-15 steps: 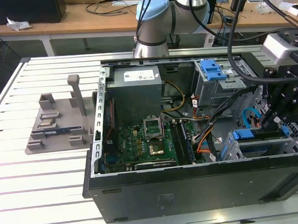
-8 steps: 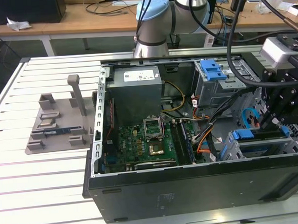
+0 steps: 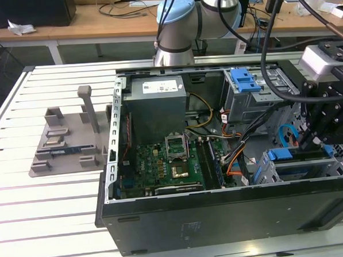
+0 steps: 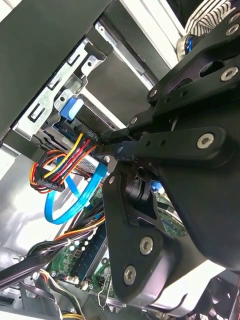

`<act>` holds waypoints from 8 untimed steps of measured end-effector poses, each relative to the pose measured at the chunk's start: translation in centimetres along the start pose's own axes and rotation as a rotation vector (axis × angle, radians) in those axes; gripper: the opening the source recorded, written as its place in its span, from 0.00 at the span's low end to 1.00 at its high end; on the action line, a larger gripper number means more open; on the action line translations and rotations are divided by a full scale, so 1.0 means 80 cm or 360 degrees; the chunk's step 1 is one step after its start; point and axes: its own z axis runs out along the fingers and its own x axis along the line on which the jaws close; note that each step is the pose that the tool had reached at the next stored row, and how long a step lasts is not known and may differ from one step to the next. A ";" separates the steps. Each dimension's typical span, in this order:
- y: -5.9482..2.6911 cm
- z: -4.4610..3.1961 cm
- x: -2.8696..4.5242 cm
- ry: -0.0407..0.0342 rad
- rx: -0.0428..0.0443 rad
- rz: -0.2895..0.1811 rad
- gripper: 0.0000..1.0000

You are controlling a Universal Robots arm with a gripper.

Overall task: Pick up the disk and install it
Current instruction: 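Insert the second disk wire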

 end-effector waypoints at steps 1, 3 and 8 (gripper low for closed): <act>0.000 0.0009 0.0003 0.0000 0.0000 0.0000 0.16; 0.000 0.0027 0.0007 0.0000 0.0000 0.0000 0.16; 0.000 0.0032 0.0007 -0.0001 0.0000 0.0000 0.17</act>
